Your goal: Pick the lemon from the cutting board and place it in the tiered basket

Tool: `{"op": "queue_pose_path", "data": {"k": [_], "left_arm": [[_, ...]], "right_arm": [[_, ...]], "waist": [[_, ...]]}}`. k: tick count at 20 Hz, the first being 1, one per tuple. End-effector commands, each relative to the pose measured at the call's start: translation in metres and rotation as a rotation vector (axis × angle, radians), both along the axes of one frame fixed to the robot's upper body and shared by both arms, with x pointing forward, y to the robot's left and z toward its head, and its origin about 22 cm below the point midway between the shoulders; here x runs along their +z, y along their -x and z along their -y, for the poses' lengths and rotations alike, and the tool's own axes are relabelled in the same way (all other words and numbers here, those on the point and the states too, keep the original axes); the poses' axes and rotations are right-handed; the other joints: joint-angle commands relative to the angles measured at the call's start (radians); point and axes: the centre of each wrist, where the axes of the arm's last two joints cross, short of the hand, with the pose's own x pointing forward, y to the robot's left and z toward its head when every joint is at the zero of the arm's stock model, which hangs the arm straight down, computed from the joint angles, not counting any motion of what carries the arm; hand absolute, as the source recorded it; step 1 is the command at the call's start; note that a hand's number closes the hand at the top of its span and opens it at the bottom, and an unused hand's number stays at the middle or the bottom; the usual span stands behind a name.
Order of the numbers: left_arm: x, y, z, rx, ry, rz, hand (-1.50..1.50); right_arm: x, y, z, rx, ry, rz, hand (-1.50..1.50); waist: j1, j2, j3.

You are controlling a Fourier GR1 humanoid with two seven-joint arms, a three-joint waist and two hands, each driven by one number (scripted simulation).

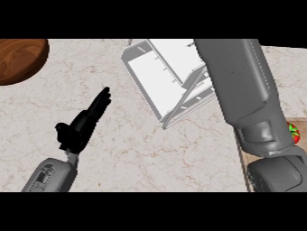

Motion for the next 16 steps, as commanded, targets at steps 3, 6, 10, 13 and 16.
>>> {"op": "queue_pose_path", "data": {"k": [3,6,10,13,16], "left_arm": [[-0.010,0.013,-0.011,0.024,0.002,-0.016,0.00],[-0.016,0.020,-0.019,0.053,0.004,-0.018,0.00],[-0.007,0.016,-0.027,0.086,0.001,-0.018,0.00],[-0.016,0.018,-0.037,0.141,0.001,-0.047,0.00],[-0.006,0.020,-0.033,0.137,-0.003,-0.036,0.00]], "right_arm": [[0.010,0.001,-0.023,-0.167,-0.160,0.091,-1.50],[0.003,-0.003,-0.023,-0.272,-0.055,0.171,-1.50],[0.007,-0.012,0.012,-0.447,0.054,0.251,-1.50],[0.012,-0.006,0.012,-0.492,0.085,0.332,-1.50],[0.020,0.003,0.022,-0.532,0.058,0.425,-1.50]], "waist": [[-0.024,-0.015,-0.001],[-0.051,-0.017,-0.002],[-0.090,-0.031,-0.002],[-0.130,-0.042,-0.003],[-0.146,-0.057,0.000]]}}
